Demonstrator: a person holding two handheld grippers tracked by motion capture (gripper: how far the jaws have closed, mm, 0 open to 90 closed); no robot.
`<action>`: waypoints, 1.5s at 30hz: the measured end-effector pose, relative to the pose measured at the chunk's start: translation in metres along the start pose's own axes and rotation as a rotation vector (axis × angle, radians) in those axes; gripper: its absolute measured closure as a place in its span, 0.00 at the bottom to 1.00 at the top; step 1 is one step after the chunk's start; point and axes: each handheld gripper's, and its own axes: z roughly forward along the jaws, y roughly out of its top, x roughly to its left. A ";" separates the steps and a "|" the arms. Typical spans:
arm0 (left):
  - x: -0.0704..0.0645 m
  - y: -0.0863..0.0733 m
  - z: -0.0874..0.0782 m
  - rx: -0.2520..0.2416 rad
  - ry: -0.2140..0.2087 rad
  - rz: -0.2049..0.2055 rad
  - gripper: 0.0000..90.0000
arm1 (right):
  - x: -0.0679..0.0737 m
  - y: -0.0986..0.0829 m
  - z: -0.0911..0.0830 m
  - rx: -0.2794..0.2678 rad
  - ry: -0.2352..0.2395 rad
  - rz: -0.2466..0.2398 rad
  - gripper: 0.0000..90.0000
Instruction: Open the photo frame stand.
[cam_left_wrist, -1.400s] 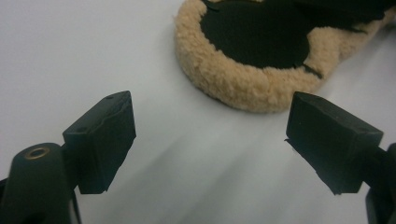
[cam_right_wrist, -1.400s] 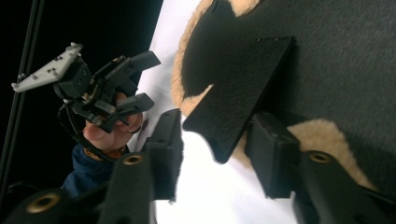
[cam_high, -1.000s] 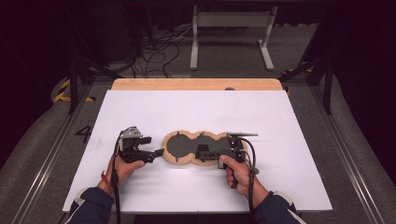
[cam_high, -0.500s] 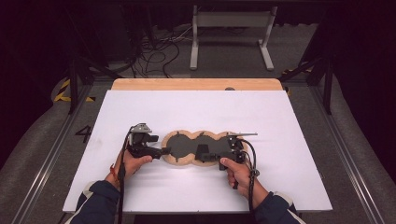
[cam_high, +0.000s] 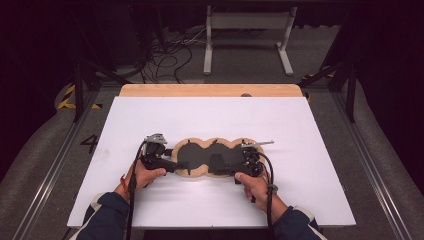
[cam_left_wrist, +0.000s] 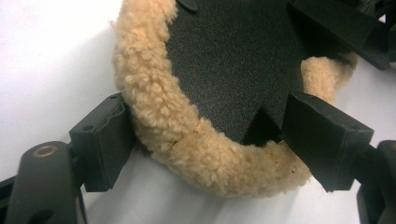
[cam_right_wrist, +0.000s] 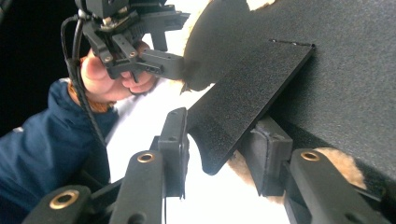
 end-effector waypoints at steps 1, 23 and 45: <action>0.001 0.000 -0.001 -0.009 0.000 0.000 0.23 | 0.001 0.000 0.000 0.000 -0.008 -0.022 0.69; 0.008 -0.004 -0.033 -0.202 -0.068 0.030 0.60 | 0.006 -0.002 0.003 0.011 -0.135 -0.286 0.74; -0.002 0.005 -0.022 -0.124 -0.037 0.112 0.54 | 0.009 -0.003 0.004 0.028 -0.167 -0.340 0.75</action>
